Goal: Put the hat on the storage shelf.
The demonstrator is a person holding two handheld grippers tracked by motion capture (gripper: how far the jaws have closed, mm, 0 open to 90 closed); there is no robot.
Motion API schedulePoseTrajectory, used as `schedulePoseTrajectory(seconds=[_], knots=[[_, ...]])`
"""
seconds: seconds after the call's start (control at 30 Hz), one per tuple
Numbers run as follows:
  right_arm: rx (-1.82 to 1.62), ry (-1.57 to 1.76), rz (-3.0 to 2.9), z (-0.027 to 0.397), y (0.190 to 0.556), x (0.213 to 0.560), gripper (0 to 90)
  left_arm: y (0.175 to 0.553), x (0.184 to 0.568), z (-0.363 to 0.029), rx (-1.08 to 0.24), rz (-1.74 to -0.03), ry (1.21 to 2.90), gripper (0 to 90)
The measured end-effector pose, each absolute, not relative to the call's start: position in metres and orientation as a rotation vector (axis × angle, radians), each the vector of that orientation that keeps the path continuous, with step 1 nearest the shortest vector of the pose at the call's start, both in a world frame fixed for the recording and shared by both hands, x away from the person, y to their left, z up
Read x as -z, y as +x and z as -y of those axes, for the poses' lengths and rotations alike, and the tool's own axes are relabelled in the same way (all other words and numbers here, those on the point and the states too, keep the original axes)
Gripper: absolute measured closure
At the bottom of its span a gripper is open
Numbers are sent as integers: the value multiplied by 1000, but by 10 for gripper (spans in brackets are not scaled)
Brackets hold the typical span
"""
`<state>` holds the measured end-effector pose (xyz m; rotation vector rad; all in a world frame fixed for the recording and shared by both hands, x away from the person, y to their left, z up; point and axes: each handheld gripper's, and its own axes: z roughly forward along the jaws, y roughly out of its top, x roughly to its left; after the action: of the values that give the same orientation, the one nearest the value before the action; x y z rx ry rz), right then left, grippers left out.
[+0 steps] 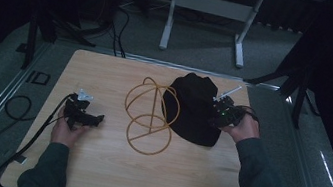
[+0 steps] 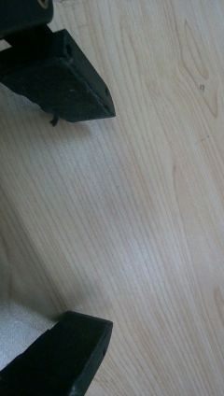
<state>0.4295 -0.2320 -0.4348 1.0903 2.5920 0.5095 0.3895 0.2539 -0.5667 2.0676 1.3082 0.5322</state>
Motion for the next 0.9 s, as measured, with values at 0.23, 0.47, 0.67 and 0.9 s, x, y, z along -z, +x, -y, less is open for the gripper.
schedulePoseTrajectory(seconds=[0.23,0.47,0.67,0.9], knots=[[-486,1086,-2608,229,438,434,503,389,567,-254,-531,-1309,2067,20],[-462,1080,-2628,220,448,431,516,389,567,-254,-531,-1309,2066,20],[-431,1089,-2658,212,459,429,531,389,567,-254,-531,-1309,2066,20],[-372,1110,-2687,204,471,431,554,389,567,-254,-531,-1309,2067,20]])
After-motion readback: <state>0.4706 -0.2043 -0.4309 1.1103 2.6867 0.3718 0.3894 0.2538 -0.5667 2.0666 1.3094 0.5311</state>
